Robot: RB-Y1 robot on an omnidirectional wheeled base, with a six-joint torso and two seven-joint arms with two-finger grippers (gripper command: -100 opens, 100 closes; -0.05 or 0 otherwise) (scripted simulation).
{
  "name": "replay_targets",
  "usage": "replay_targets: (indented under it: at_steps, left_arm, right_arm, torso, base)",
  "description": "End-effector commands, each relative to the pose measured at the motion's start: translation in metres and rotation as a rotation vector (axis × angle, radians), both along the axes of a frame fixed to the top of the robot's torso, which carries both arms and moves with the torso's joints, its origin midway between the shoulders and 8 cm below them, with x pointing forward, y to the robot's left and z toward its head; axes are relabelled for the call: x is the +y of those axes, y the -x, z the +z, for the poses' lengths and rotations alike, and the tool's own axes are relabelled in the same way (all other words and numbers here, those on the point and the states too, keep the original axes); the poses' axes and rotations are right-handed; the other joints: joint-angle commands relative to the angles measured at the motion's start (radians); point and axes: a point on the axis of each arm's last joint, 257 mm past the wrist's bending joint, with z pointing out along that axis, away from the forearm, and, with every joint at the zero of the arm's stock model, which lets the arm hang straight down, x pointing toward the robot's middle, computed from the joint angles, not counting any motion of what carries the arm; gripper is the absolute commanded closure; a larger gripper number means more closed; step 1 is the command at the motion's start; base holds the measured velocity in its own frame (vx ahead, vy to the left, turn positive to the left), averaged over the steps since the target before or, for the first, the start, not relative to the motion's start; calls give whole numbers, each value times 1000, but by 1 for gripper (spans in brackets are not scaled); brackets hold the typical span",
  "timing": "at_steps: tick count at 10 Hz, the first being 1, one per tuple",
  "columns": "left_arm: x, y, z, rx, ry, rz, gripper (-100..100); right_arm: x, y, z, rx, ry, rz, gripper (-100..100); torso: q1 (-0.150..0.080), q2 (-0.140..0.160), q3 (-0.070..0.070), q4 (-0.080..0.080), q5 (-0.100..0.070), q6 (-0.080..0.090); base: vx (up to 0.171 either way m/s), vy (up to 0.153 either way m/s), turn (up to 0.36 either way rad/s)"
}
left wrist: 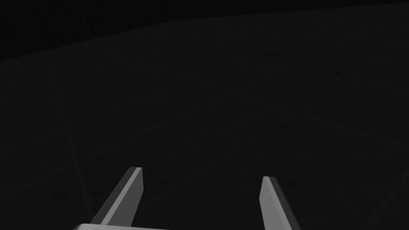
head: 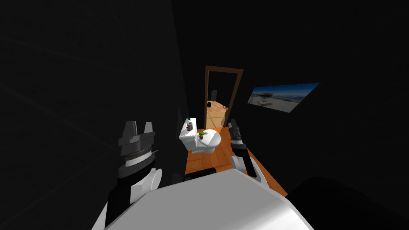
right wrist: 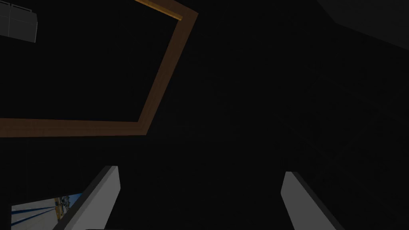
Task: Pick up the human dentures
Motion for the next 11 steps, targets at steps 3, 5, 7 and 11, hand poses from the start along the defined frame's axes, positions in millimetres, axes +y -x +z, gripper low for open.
replay_targets:
  at_steps: [3, 5, 7, 11]
  left_arm:
    - [-8, -17, -13, 71, -47, -44, -100]
    - [-10, -30, -23, 122, -53, -61, -100]
    - [-10, -43, -34, 177, -48, -76, -100]
    - [-9, -65, -55, 271, -29, -95, -100]
  right_arm:
    - [0, 0, 0, 0, 0, 0, 0]
    - [0, 0, 0, 0, 0, 0, 0]
    - [0, 0, 0, 0, 0, 0, 0]
    - [0, 0, 0, 0, 0, 0, 0]
  torso:
    - [0, -1, -1, 0, 0, 0]
    - [-1, -2, -1, 0, 0, 0]
    - [-1, -2, -1, 0, 0, 0]
    - [-1, -2, -1, 0, 0, 0]
  base:
    - [20, -8, 1]
    - [25, -22, 1]
    - [33, -21, 2]
    - [27, -19, 1]
